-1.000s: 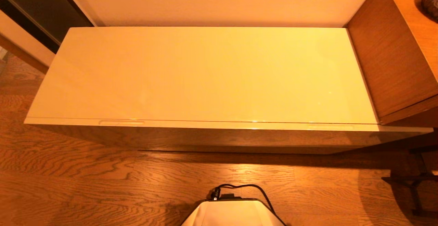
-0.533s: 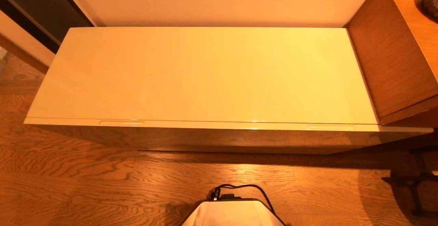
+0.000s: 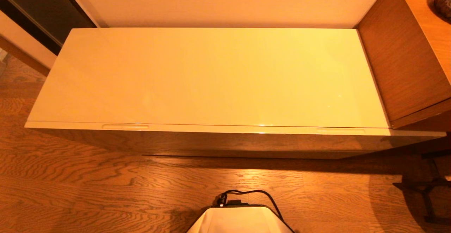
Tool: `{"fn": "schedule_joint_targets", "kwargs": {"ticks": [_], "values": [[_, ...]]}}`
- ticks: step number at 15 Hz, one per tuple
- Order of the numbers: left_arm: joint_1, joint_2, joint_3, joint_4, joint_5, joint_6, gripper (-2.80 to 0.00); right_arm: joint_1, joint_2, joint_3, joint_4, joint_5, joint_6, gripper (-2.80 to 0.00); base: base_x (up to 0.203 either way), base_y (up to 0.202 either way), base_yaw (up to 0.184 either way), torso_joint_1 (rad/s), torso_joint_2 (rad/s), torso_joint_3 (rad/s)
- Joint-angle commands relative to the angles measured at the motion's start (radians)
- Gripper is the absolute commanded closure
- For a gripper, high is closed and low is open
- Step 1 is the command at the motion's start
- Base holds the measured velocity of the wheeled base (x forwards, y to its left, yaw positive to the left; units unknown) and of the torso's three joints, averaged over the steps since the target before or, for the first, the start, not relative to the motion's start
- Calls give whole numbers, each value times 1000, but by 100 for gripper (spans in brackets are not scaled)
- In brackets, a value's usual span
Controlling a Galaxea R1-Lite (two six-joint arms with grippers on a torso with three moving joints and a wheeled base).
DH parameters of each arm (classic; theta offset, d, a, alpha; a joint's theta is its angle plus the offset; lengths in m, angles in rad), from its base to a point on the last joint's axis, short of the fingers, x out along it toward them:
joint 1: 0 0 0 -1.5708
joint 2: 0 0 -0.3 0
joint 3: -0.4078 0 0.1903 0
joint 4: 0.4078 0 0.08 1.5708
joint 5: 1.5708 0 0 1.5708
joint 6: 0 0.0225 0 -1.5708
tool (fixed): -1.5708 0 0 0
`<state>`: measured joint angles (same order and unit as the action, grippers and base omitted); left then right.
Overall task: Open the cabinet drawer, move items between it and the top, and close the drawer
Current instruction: Open the drawer
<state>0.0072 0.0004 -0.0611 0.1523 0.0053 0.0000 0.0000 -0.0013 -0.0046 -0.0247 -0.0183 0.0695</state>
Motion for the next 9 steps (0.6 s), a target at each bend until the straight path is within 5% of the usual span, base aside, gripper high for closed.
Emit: {"fn": "schedule_joint_targets", "kwargs": {"ticks": [1,9], "values": [[0,-2,0,1,1,0,0,0,-23,6,20,3,-49,0,0,0,0,0,0,0],[0,0,-10,6,5,22,0,0,-23,-75,60,7,-75,0,0,0,0,0,0,0]]}}
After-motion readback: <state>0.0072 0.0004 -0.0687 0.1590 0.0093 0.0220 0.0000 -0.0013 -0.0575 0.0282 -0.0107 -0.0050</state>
